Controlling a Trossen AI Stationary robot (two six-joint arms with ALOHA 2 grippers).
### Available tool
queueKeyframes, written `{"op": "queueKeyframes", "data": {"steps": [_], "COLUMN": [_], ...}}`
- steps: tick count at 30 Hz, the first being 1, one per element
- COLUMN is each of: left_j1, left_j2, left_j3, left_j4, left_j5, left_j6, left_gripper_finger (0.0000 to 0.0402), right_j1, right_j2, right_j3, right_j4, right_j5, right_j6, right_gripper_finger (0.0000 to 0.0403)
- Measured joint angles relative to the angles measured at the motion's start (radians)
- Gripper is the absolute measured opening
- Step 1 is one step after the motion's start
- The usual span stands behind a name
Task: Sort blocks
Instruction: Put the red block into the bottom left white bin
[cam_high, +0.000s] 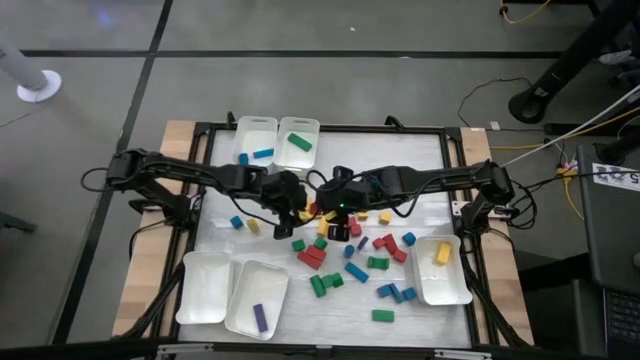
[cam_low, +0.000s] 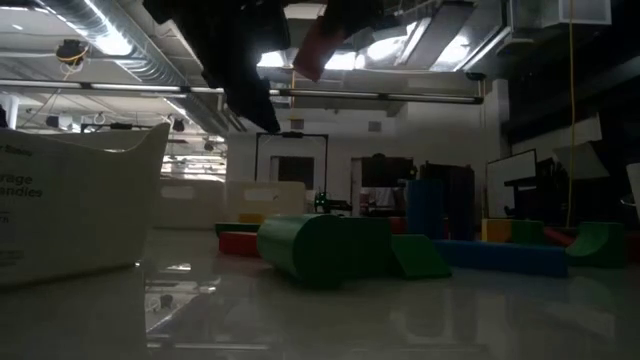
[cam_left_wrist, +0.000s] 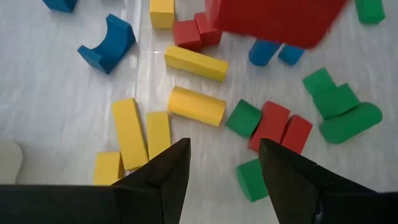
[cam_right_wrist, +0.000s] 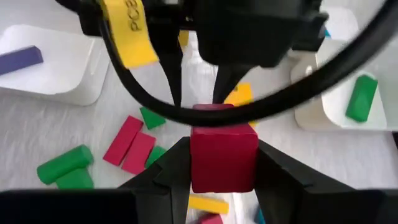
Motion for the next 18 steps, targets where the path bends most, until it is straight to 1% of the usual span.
{"op": "queueKeyframes", "data": {"steps": [7,11,13,18], "left_j1": [0.000,0.000,0.000,0.000], "left_j2": [0.003,0.003,0.003,0.003], "left_j3": [0.000,0.000,0.000,0.000], "left_j4": [0.027,0.117,0.144,0.143], "left_j5": [0.000,-0.001,-0.001,-0.005], "left_j6": [0.038,-0.025,-0.020,-0.011], "left_gripper_finger": [0.0180,0.0180,0.0180,0.0180], "right_j1": [0.000,0.000,0.000,0.001], "right_j2": [0.000,0.000,0.000,-0.012], "right_j3": [0.000,0.000,0.000,0.000], "right_j4": [-0.064,-0.101,-0.118,-0.203], "right_j5": [0.001,0.001,0.000,-0.056], "right_j6": [0.052,0.075,0.085,0.131], "right_gripper_finger": [0.0144,0.0144,0.0144,0.0144]}}
